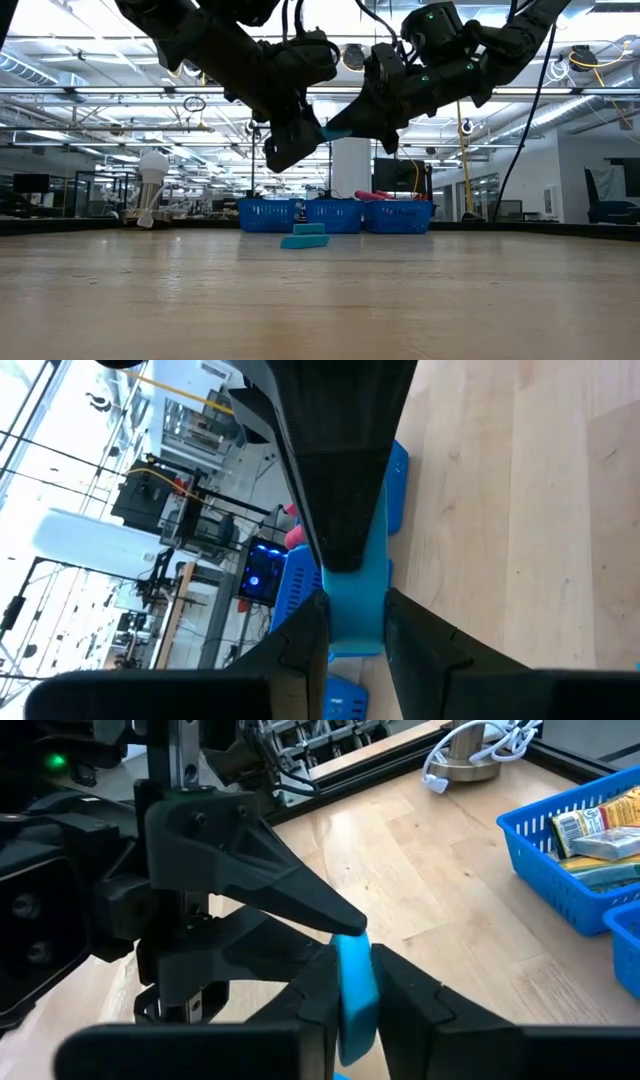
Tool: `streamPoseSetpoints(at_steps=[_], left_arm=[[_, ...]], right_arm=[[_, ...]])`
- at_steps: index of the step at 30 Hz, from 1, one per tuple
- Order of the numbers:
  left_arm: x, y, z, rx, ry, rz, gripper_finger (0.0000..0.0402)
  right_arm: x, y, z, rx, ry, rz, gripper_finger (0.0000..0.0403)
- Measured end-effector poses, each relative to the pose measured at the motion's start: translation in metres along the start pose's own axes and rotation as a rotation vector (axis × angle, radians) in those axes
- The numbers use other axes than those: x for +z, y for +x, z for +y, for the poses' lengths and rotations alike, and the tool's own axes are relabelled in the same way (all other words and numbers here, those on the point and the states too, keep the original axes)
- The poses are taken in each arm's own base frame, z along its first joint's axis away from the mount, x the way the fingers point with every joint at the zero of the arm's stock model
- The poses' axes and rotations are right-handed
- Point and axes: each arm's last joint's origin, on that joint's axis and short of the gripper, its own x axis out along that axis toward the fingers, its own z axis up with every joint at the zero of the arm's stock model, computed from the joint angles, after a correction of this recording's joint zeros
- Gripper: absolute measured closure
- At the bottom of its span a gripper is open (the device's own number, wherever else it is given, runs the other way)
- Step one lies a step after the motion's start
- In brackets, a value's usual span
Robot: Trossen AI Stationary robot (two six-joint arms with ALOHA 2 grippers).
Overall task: Pick & Place School Supplies
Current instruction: Put the blue eraser into the middle blue bin
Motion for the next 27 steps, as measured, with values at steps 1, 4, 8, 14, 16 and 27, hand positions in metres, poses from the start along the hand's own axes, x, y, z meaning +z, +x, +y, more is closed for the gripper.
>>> streamPoseSetpoints(at_steps=[1, 4, 8, 14, 16, 27], left_arm=[[0.0000, -0.0001, -0.0001, 0.000, 0.000, 0.000, 0.0316], [0.0000, -0.0001, -0.0001, 0.000, 0.001, 0.000, 0.0316], [0.0001, -0.0002, -0.0001, 0.000, 0.005, 0.000, 0.0316], [-0.0001, -0.0001, 0.0005, 0.014, 0.013, 0.008, 0.0316], [0.0002, -0.0001, 0.0006, 0.019, 0.011, 0.008, 0.0316], [0.0012, -0.0001, 0.0014, 0.031, 0.004, 0.006, 0.0316]], right_arm=[[0.0000, 0.0000, 0.0000, 0.001, -0.001, 0.000, 0.0364], [-0.0001, 0.0000, 0.0002, 0.007, -0.003, 0.002, 0.0370], [-0.0002, -0.0001, 0.0005, 0.026, -0.002, 0.009, 0.0354], [-0.0001, 0.0000, 0.0007, 0.030, -0.001, 0.008, 0.0347], [-0.0001, -0.0001, 0.0008, 0.031, -0.001, 0.008, 0.0349], [-0.0004, -0.0003, 0.0012, 0.046, -0.009, 0.018, 0.0367]])
